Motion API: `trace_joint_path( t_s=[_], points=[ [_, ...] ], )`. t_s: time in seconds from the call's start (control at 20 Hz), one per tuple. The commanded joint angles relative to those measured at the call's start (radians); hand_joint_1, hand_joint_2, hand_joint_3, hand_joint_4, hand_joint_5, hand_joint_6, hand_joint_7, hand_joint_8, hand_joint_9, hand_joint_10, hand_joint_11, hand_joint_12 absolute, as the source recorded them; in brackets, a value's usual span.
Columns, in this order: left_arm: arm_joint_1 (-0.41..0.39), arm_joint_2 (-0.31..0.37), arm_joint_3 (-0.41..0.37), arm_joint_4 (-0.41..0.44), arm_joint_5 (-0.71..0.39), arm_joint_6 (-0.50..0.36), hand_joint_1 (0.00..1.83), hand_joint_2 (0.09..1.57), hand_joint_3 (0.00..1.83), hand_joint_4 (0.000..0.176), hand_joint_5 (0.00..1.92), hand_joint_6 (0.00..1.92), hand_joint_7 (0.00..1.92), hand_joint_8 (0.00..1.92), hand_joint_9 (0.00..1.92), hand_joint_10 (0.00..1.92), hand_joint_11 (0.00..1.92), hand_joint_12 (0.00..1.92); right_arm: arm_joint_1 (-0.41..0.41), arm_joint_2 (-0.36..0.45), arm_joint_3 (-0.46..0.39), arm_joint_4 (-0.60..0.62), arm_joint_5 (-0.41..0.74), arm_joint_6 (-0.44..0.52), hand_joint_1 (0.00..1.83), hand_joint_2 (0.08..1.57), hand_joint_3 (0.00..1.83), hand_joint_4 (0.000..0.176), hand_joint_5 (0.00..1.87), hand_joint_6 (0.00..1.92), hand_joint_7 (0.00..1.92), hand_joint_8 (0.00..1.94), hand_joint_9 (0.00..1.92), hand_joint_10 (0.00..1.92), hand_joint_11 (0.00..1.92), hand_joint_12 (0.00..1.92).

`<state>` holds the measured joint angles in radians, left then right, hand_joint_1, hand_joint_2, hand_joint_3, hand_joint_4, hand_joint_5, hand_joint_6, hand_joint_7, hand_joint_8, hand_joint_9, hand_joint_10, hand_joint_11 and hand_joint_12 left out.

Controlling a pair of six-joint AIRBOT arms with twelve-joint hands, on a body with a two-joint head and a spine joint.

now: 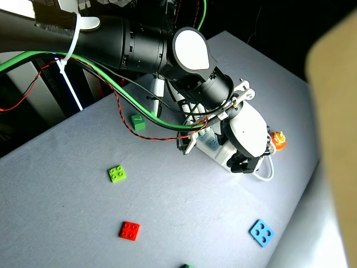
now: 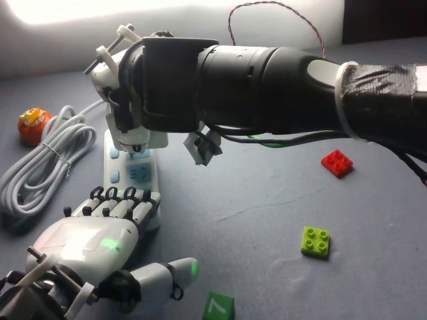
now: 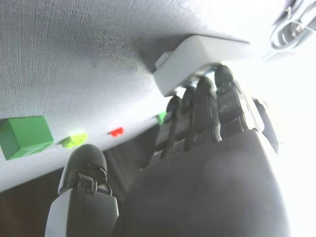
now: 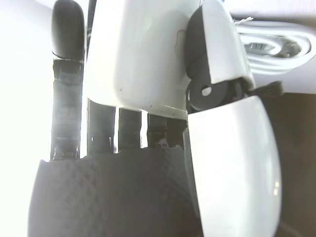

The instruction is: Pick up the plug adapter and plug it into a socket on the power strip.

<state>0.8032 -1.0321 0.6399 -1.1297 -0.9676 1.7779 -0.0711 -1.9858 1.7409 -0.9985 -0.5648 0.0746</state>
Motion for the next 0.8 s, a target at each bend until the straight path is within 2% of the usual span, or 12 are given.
trace_joint_path(
  t_s=[0.0,0.45,0.5,0.55,0.75],
  points=[
    [0.005,-0.008,0.000,0.015,0.023,-0.010,0.00,1.20,0.00,0.000,0.00,0.00,0.06,0.00,0.05,0.01,0.00,0.12,0.011,0.002,0.008,-0.053,0.043,0.006,1.23,1.12,0.00,0.000,0.88,1.08,1.10,0.86,1.30,0.00,0.75,1.05],
    [0.006,-0.008,-0.003,0.015,0.026,-0.008,0.00,1.20,0.00,0.000,0.00,0.00,0.07,0.00,0.07,0.01,0.00,0.18,0.001,-0.011,0.026,-0.053,0.039,-0.007,1.23,1.12,0.00,0.000,0.88,1.06,1.09,0.90,1.30,0.00,0.73,1.09],
    [0.006,-0.008,-0.002,0.015,0.026,-0.008,0.00,1.20,0.00,0.000,0.00,0.00,0.08,0.00,0.08,0.01,0.00,0.20,0.001,-0.011,0.024,-0.048,0.035,-0.015,1.23,1.12,0.00,0.000,0.87,1.06,1.10,0.89,1.30,0.01,0.73,1.10],
    [0.006,-0.008,-0.002,0.015,0.026,-0.008,0.00,1.19,0.00,0.000,0.00,0.00,0.07,0.00,0.08,0.00,0.00,0.22,0.002,-0.011,0.021,0.010,0.025,-0.060,1.23,1.11,0.00,0.000,0.88,1.05,1.11,0.87,1.31,0.01,0.74,1.08],
    [0.004,-0.008,-0.002,0.015,0.026,-0.008,0.00,1.19,0.00,0.000,0.00,0.00,0.07,0.00,0.07,0.00,0.00,0.23,0.001,-0.010,0.014,0.011,0.016,-0.062,1.24,1.10,0.00,0.000,0.90,1.03,1.12,0.84,1.31,0.01,0.75,1.05]
  ],
)
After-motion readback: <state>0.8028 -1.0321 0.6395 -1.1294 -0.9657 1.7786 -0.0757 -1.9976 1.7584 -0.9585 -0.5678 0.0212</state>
